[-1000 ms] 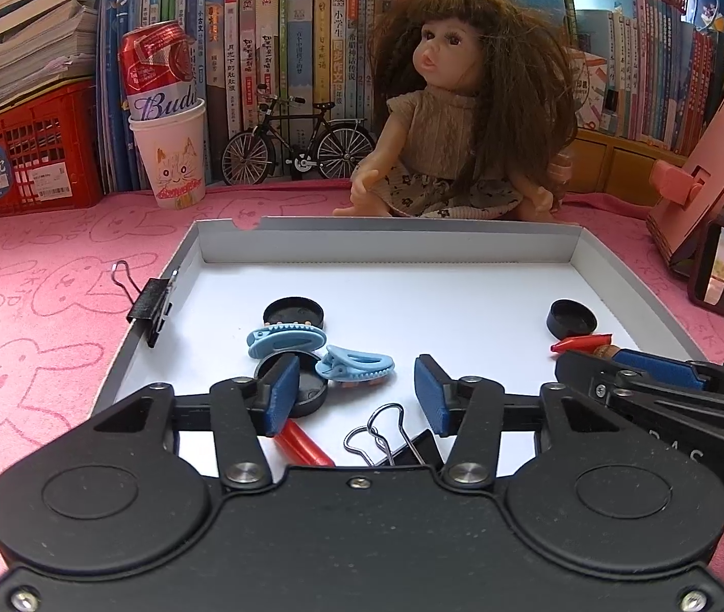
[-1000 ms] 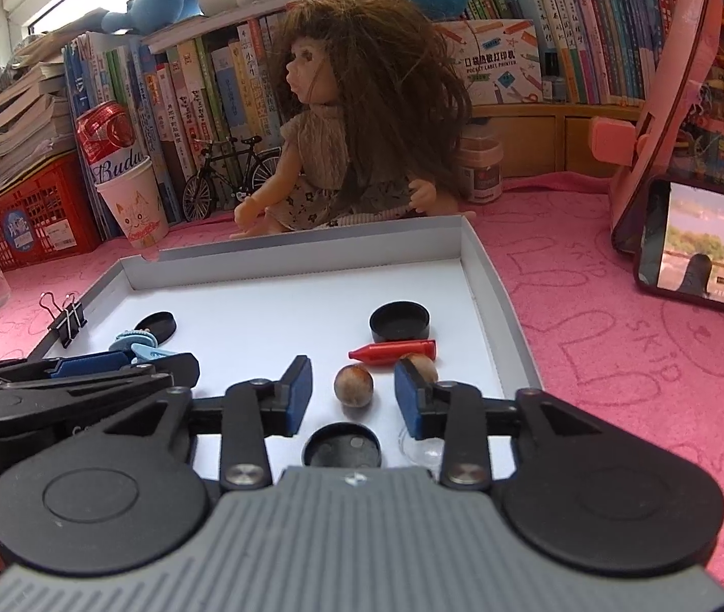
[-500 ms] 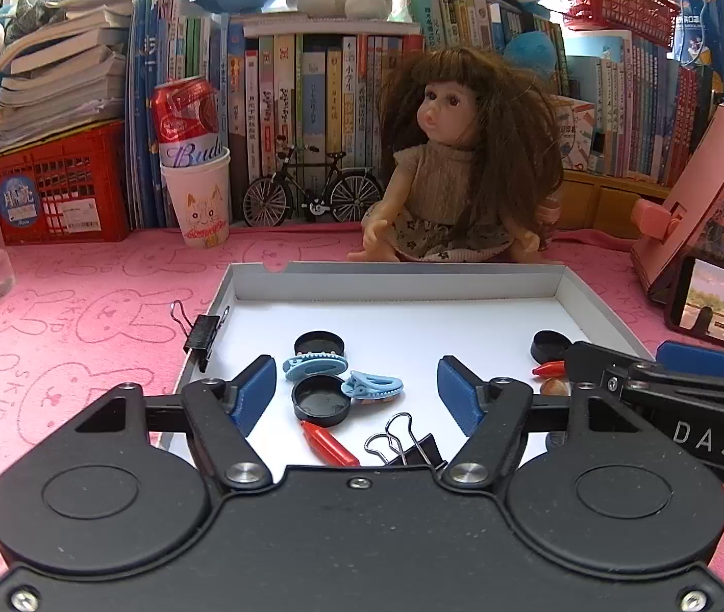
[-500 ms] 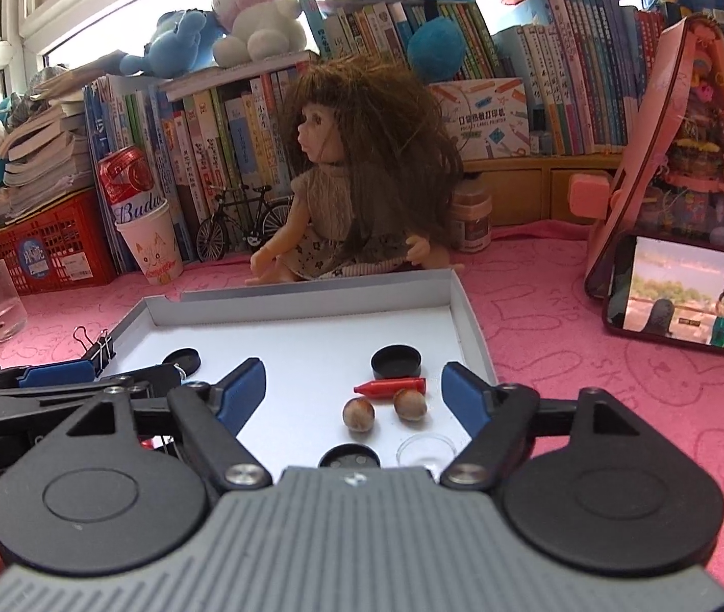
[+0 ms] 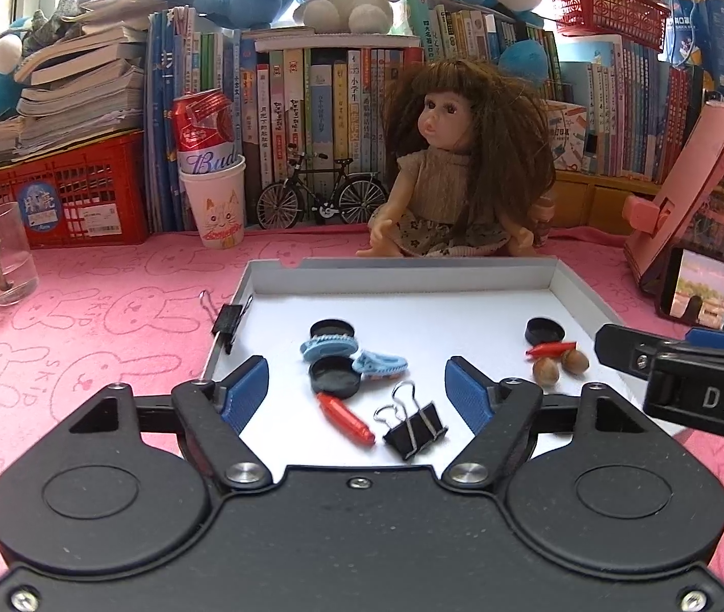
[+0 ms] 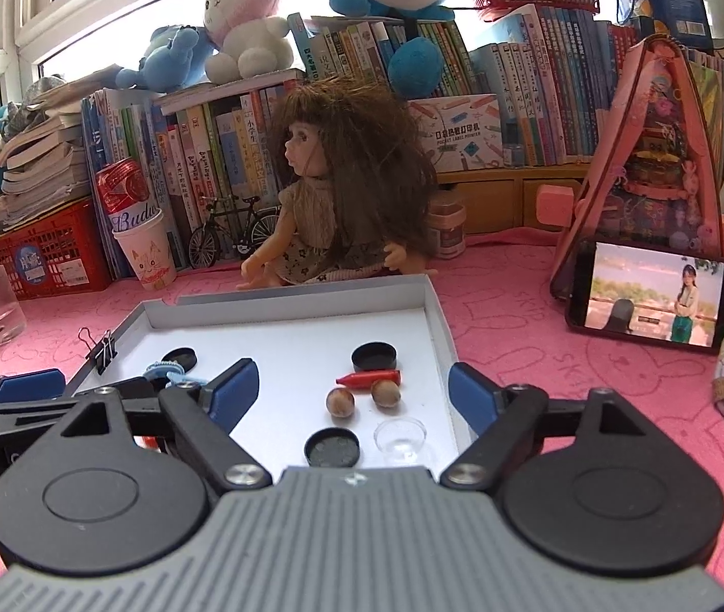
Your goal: Organize rigid objects
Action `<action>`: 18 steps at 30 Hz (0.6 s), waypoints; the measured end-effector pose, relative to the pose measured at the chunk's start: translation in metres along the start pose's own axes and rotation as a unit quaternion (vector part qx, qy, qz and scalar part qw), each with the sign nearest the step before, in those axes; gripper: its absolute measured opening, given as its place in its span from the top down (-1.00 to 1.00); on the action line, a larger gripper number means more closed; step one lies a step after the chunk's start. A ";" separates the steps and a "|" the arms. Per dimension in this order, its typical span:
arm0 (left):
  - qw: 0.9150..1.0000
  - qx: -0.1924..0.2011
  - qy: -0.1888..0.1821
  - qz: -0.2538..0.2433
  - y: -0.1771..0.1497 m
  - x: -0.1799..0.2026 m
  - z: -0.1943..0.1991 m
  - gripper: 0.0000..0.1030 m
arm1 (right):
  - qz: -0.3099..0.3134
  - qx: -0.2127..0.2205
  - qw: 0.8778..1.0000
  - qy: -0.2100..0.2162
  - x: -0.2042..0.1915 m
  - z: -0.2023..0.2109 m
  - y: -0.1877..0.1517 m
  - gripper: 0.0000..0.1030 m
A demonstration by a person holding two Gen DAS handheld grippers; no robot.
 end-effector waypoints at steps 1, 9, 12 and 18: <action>1.000 -0.001 0.000 -0.001 -0.002 0.000 0.002 -0.45 | 0.002 -0.002 1.000 -0.001 0.001 0.002 -0.002 -0.75; 1.000 -0.007 -0.012 0.013 -0.026 0.000 0.021 -0.46 | 0.015 -0.002 1.000 -0.003 0.005 0.021 -0.019 -0.79; 1.000 -0.012 -0.014 0.016 -0.036 0.000 0.026 -0.46 | 0.015 -0.002 1.000 -0.007 0.007 0.027 -0.025 -0.79; 0.999 -0.022 -0.017 0.017 -0.053 0.002 0.035 -0.49 | 0.031 -0.012 0.999 -0.012 0.008 0.034 -0.046 -0.81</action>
Point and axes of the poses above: each gripper's, at about its wrist camera, not at the fingertips, and z roughly against the way its jaws point, x to its right, y to its top, the point moved 7 cm from there along -z, roughly the way its jaws point, and after that the axes turned 13 degrees about -z, right-handed, at the moved point
